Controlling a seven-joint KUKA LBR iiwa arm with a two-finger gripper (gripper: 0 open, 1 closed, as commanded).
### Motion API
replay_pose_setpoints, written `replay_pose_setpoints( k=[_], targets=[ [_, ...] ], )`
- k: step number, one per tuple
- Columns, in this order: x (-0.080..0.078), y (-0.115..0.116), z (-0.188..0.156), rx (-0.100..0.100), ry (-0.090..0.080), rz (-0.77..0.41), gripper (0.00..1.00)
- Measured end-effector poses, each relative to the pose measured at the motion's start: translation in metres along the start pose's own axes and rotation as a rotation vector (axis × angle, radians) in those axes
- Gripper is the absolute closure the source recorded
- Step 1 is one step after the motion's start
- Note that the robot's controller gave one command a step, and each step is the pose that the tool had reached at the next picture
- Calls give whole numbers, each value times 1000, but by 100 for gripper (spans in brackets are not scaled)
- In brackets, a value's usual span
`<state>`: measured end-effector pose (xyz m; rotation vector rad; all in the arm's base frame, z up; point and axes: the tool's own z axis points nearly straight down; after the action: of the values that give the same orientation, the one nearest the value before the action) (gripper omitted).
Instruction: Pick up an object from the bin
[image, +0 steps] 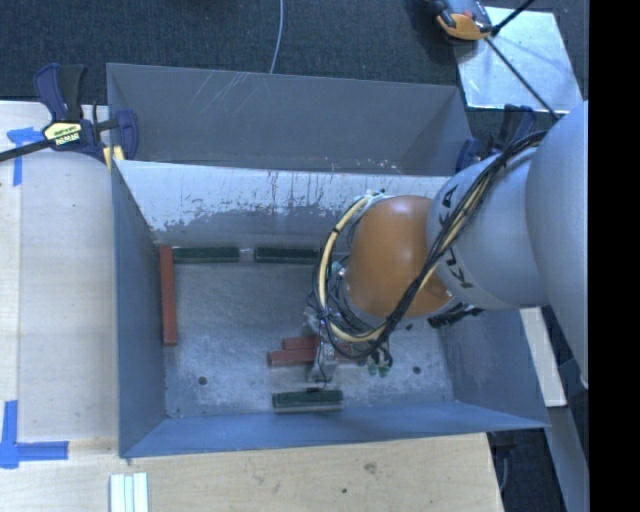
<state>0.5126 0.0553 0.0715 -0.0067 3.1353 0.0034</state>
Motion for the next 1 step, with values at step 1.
replay_pose_setpoints(
  k=[1],
  targets=[
    [0, 0, 0, 0, 0, 0, 100]
  ],
)
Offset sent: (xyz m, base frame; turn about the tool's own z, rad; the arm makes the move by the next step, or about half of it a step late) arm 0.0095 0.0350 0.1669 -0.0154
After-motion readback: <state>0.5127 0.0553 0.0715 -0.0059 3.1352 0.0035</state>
